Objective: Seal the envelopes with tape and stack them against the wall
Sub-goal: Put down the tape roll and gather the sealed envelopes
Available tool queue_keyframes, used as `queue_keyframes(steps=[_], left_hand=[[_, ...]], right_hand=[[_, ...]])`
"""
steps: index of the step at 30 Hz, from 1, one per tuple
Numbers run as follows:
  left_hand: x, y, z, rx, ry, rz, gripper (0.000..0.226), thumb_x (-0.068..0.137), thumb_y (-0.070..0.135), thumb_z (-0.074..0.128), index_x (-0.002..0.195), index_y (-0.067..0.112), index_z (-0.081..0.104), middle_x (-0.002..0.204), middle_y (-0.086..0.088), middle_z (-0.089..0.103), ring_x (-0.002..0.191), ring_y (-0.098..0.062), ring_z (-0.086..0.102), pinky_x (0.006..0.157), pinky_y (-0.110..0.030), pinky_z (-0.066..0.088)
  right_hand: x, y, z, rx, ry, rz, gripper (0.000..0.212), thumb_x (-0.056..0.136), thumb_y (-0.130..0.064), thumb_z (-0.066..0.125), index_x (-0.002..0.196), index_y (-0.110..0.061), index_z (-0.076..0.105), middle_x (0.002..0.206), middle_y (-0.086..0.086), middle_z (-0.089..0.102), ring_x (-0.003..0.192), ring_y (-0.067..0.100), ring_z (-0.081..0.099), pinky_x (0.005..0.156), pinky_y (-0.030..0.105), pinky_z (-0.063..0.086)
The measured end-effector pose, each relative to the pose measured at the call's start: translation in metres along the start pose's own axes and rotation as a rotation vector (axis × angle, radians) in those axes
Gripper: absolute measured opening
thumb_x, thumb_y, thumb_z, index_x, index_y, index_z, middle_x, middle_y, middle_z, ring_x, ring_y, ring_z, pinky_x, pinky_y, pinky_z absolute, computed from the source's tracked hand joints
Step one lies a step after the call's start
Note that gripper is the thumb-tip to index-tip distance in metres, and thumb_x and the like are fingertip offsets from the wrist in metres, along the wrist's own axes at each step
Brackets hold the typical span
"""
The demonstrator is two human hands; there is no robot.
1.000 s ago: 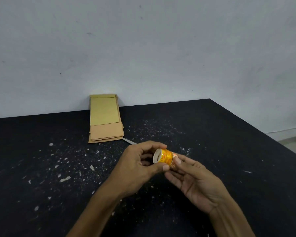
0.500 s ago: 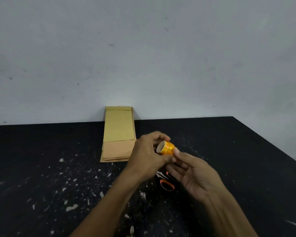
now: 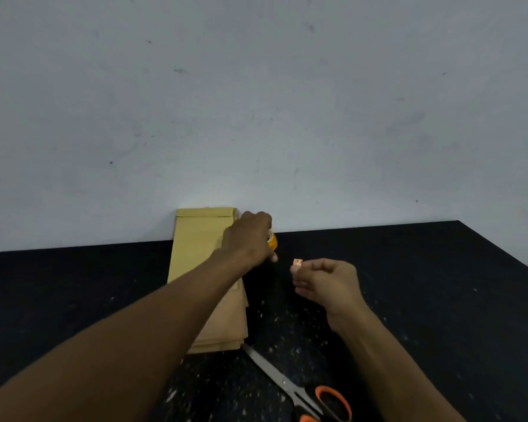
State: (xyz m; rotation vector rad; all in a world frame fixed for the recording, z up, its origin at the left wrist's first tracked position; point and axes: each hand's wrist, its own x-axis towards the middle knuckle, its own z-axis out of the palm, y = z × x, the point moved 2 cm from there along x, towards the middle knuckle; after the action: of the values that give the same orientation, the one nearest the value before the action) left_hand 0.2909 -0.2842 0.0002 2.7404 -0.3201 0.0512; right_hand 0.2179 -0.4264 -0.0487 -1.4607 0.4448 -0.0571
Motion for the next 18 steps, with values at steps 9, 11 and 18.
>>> queue_keyframes(steps=[9,11,18], left_hand=[[0.061,0.003,0.001,0.239,-0.164,-0.009,0.074,0.063,0.039,0.092,0.112,0.009,0.047,0.122,-0.015,0.048,0.111,-0.032,0.056,0.080,-0.036,0.044],[0.063,0.003,0.000,0.242,-0.213,-0.021,0.076,0.062,0.040,0.093,0.113,0.008,0.046,0.123,-0.014,0.047,0.111,-0.032,0.056,0.079,-0.035,0.045],[0.065,0.011,-0.018,0.217,-0.289,-0.027,0.098,0.053,0.042,0.096,0.130,0.006,0.046,0.129,-0.012,0.050,0.114,-0.031,0.056,0.094,-0.044,0.053]], right_hand=[[0.044,-0.004,0.012,-0.312,0.052,-0.305,0.024,0.070,-0.016,0.090,0.085,-0.018,0.071,0.080,-0.001,0.074,0.075,0.012,0.072,0.066,0.032,0.062],[0.048,-0.005,0.012,-0.330,0.052,-0.323,0.026,0.069,-0.018,0.091,0.085,-0.018,0.071,0.079,-0.001,0.073,0.073,0.011,0.071,0.063,0.031,0.061],[0.057,-0.009,0.018,-0.399,0.073,-0.366,0.018,0.075,-0.015,0.085,0.088,-0.018,0.073,0.081,-0.003,0.072,0.078,0.010,0.070,0.068,0.028,0.061]])
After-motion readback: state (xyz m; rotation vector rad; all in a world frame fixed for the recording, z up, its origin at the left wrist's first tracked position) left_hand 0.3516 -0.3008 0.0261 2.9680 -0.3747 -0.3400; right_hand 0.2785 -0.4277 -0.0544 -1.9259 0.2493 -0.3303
